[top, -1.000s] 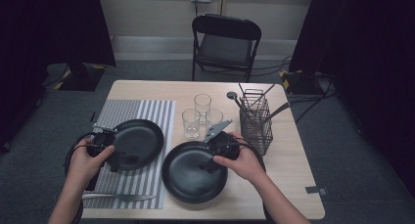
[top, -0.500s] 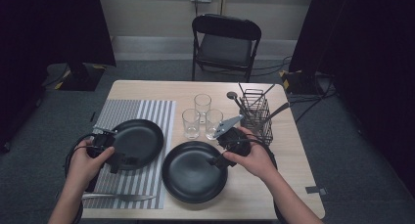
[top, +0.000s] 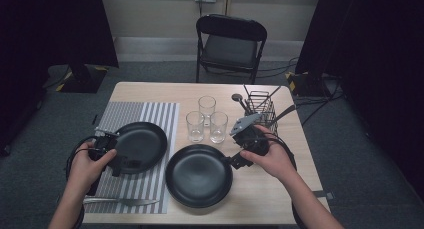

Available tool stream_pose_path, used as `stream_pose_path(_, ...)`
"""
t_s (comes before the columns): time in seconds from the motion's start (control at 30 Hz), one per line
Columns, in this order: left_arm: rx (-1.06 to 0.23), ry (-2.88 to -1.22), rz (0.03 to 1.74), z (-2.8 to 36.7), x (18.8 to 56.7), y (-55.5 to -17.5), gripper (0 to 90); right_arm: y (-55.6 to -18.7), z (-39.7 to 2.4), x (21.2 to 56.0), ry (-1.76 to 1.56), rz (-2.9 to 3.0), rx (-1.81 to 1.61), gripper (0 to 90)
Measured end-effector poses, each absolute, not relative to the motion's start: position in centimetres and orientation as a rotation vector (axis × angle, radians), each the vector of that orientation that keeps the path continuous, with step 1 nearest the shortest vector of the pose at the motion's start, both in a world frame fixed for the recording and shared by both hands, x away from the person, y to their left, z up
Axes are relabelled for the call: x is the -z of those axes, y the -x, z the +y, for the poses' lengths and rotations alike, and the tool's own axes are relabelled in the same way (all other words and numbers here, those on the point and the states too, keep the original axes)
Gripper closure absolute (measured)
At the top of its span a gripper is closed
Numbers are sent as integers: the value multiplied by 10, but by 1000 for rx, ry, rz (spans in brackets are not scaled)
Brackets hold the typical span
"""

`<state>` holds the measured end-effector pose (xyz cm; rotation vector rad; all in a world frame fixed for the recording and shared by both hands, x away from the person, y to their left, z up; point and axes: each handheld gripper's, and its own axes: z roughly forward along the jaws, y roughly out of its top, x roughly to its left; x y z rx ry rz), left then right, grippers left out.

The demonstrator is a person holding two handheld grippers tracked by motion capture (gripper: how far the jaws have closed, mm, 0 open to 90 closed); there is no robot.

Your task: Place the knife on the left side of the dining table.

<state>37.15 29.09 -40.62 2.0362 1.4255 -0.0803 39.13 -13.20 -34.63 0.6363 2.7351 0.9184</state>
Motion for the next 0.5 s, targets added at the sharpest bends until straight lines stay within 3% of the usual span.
stream_pose_path(0.5,91,-2052,1409,285,406,-372,244,-392,-154,336,-692,2713,-907,158)
